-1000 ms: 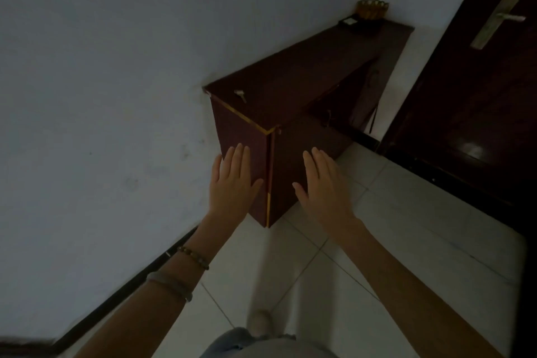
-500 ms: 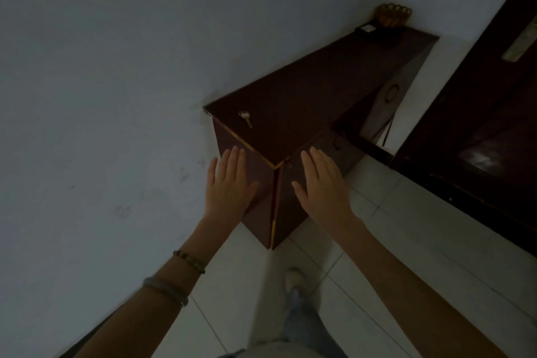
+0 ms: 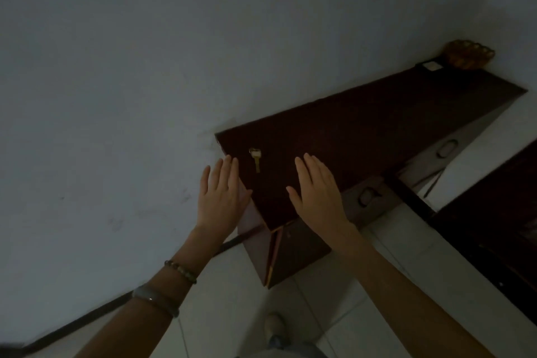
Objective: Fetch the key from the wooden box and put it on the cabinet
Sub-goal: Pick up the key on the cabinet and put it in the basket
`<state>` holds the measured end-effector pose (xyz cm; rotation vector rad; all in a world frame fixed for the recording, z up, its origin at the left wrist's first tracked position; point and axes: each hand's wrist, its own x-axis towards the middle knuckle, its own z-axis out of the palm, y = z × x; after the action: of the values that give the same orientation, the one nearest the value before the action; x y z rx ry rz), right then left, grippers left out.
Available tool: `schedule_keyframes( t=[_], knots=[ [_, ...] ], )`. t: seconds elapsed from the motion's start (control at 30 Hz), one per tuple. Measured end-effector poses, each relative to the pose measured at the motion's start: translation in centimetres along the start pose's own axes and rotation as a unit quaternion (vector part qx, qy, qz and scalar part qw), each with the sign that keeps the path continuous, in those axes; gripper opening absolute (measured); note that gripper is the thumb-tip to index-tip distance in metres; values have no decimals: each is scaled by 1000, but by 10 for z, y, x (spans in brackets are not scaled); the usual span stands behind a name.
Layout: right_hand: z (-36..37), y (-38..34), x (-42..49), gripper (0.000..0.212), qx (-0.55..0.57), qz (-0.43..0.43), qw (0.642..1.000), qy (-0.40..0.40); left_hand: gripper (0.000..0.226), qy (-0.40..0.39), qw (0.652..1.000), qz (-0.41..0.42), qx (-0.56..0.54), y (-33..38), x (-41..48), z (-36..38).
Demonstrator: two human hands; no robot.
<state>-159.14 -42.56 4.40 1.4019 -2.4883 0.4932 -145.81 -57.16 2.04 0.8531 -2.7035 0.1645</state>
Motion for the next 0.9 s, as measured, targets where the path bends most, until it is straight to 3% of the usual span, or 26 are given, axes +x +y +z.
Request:
schedule_keyframes(
  t=[0.47,0.7,0.9],
  knots=[
    [51,16,88,43,40,-113,991,-53,71,-33,994,-100,36,-17,33,25],
    [79,11,112,28,55,-122,985,-105,70,-34,995,-84,41,-16,44,30],
    [96,9,131,32,56,-97,984,-136,71,-48,994,-91,45,-19,46,36]
  ],
)
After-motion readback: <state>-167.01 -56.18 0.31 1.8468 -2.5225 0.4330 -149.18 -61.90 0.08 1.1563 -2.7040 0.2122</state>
